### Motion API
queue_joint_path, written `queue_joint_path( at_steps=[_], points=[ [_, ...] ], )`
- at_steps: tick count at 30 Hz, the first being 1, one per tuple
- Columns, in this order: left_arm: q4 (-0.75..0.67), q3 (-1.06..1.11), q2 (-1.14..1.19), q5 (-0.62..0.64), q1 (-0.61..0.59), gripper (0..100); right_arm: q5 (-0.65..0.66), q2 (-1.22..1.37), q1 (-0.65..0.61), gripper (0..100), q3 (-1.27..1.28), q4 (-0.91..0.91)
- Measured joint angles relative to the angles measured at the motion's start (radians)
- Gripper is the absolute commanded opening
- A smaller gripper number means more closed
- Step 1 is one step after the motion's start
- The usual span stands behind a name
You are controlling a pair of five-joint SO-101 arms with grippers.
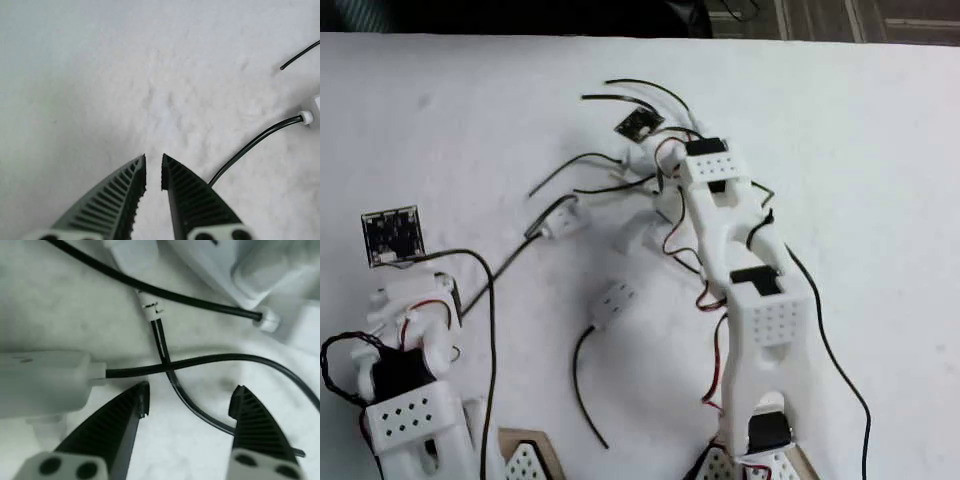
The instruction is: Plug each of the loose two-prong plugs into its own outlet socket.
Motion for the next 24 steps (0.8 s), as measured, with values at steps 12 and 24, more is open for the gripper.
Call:
queue_joint_path(
  at_steps=[12, 24],
  points=[
    [0.0, 0.0, 0.0, 0.0, 0.0, 8, 0.002, 0.118, 0.031, 1.8, -0.21, 0.055],
    [0.0, 0.0, 0.0, 0.0, 0.0, 8, 0.002, 0.003, 0.109, 1.8, -0.405, 0.414]
  ],
)
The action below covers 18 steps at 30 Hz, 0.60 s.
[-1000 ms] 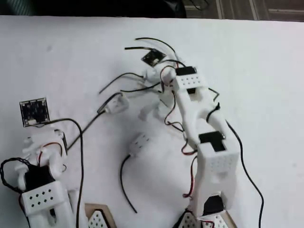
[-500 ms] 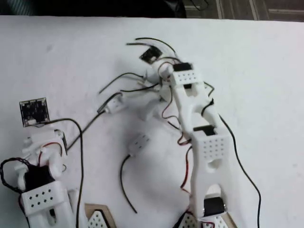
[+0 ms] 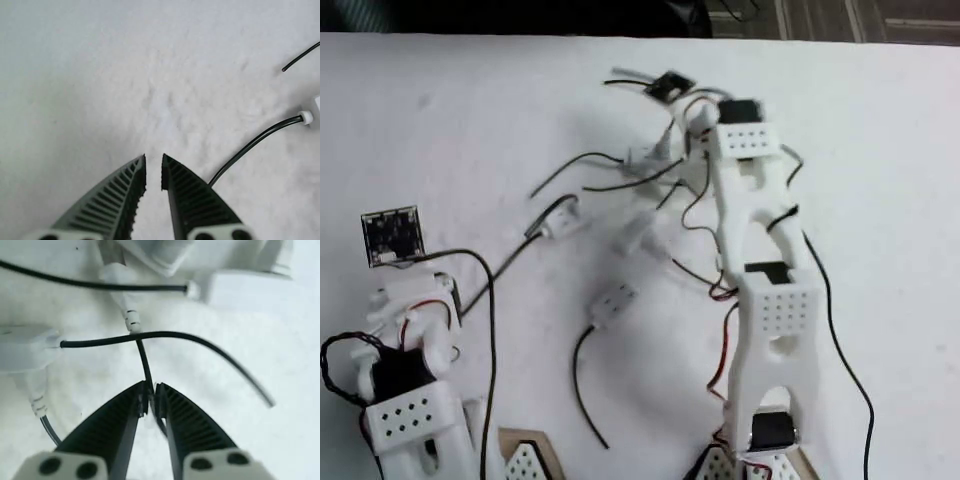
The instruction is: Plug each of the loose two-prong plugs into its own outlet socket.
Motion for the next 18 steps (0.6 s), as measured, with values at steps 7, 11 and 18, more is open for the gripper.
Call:
queue_joint_path(
  at_steps=[7, 11, 18],
  points=[
    [0.0, 0.0, 0.0, 0.0, 0.0, 8, 0.0, -0.127, 0.109, 1.8, -0.041, 0.147],
    [0.0, 0.0, 0.0, 0.0, 0.0, 8, 0.0, -0.186, 0.199, 1.8, -0.041, 0.153],
    [0.0, 0.0, 0.0, 0.0, 0.0, 8, 0.0, -0.212, 0.221, 13.2, 0.068, 0.16]
  ],
)
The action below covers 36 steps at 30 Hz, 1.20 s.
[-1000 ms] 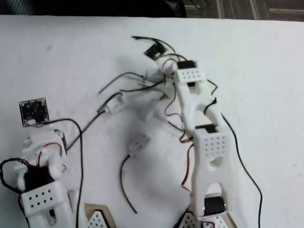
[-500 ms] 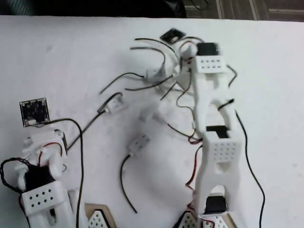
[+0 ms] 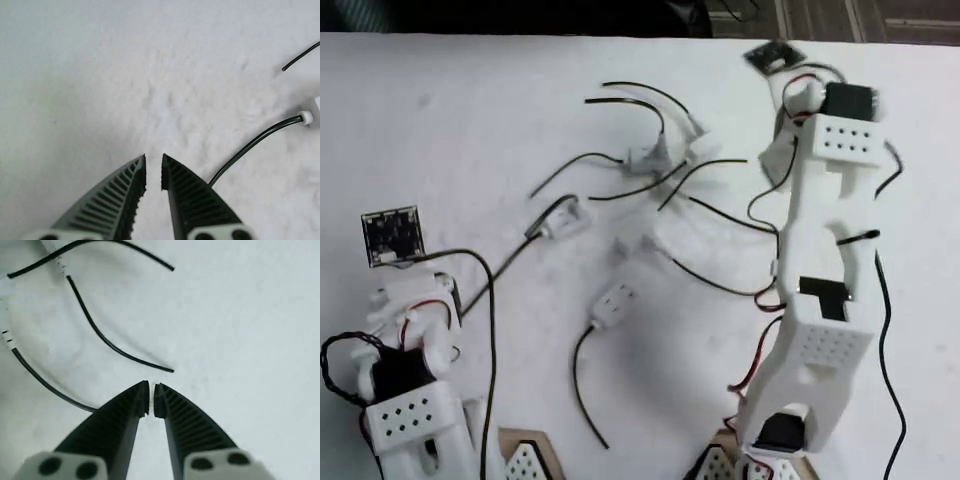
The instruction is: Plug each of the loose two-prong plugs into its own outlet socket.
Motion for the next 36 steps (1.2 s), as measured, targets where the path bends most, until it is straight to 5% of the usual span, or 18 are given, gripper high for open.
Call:
queue_joint_path(
  at_steps=[5, 17, 25, 36],
  points=[
    [0.0, 0.0, 0.0, 0.0, 0.0, 8, 0.0, 0.0, -0.089, 28.2, 0.124, 0.0],
    [0.0, 0.0, 0.0, 0.0, 0.0, 8, 0.0, 0.103, -0.232, 28.4, 0.226, -0.153],
    [0.0, 0.0, 0.0, 0.0, 0.0, 8, 0.0, 0.192, -0.203, 0.6, 0.226, -0.288],
    [0.0, 0.0, 0.0, 0.0, 0.0, 8, 0.018, 0.077, -0.095, 1.8, 0.118, -0.072]
  ],
)
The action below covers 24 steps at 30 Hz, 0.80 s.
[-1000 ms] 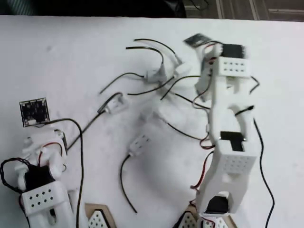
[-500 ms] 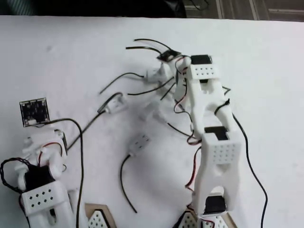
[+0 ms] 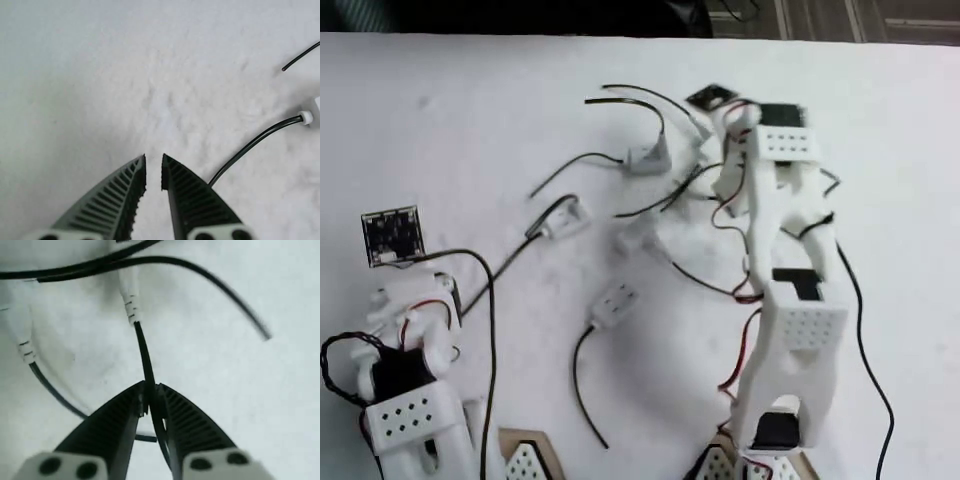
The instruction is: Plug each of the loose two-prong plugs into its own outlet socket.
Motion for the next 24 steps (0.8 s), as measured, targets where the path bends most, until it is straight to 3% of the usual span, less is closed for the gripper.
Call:
queue_joint_path(
  at_steps=[9, 14, 18, 24],
  points=[
    [0.0, 0.0, 0.0, 0.0, 0.0, 8, 0.06, -0.195, 0.176, 1.8, 0.014, 0.072],
    [0.0, 0.0, 0.0, 0.0, 0.0, 8, 0.058, -0.322, 0.196, 1.8, 0.126, 0.072],
    [0.0, 0.0, 0.0, 0.0, 0.0, 8, 0.057, -0.422, 0.091, 1.8, 0.267, 0.072],
    [0.0, 0.0, 0.0, 0.0, 0.0, 8, 0.021, -0.494, -0.224, 2.4, 0.463, 0.071]
  ],
)
